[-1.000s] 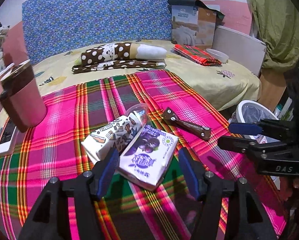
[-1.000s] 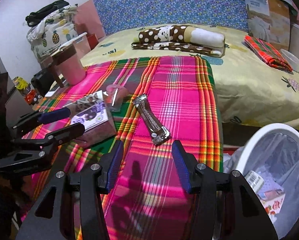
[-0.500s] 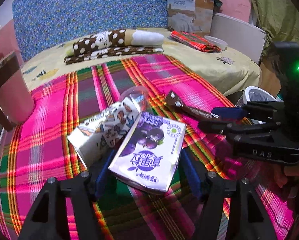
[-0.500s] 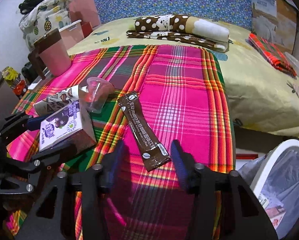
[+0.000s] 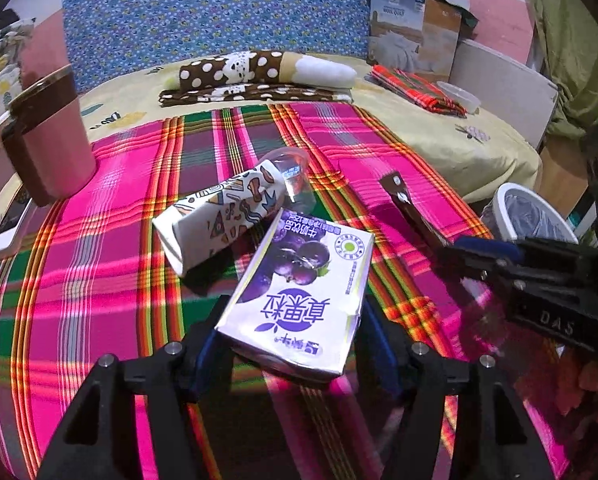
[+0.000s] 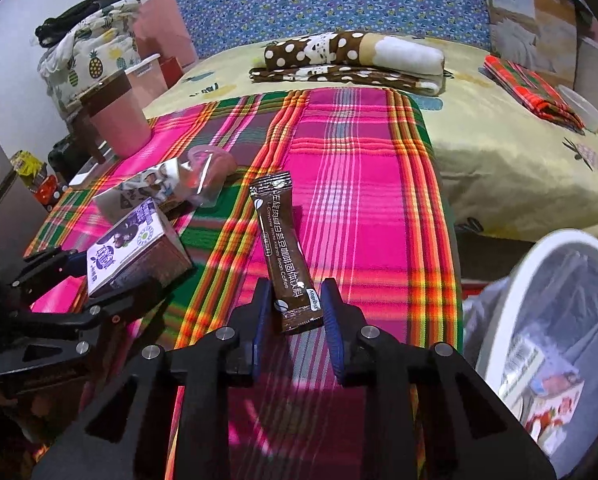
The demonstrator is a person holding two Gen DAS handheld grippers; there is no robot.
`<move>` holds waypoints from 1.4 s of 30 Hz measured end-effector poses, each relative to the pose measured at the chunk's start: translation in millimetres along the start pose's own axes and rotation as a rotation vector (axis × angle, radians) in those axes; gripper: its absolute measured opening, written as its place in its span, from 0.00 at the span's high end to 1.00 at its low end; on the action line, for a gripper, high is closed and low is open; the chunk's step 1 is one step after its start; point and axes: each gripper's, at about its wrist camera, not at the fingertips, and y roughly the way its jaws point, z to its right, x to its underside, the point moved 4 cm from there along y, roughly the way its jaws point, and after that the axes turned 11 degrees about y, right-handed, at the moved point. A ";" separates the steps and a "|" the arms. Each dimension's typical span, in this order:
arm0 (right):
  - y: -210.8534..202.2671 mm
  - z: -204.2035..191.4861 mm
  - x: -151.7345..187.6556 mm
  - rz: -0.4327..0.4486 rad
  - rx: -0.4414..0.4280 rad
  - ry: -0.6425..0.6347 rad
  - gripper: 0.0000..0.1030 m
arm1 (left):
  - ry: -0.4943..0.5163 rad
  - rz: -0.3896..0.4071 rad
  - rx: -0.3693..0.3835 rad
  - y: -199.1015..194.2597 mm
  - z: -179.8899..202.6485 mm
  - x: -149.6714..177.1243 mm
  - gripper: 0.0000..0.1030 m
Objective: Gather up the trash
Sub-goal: 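Grasp the purple grape juice box with the left tool while the right tool grasps the chocolate wrapper, then carry the juice box and chocolate wrapper over the white trash bin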
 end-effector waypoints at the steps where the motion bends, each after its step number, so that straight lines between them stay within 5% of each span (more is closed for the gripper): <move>1: -2.6 0.1 1.4 0.003 -0.003 0.003 0.73 | -0.008 0.006 0.000 -3.7 1.9 1.3 0.37; 19: -52.4 12.2 32.9 0.062 -0.052 0.077 0.73 | -0.089 0.043 0.007 -45.9 39.4 30.9 0.37; 42: -87.3 25.4 51.5 0.130 -0.038 0.116 0.73 | -0.035 0.093 0.027 -77.7 80.8 30.3 0.37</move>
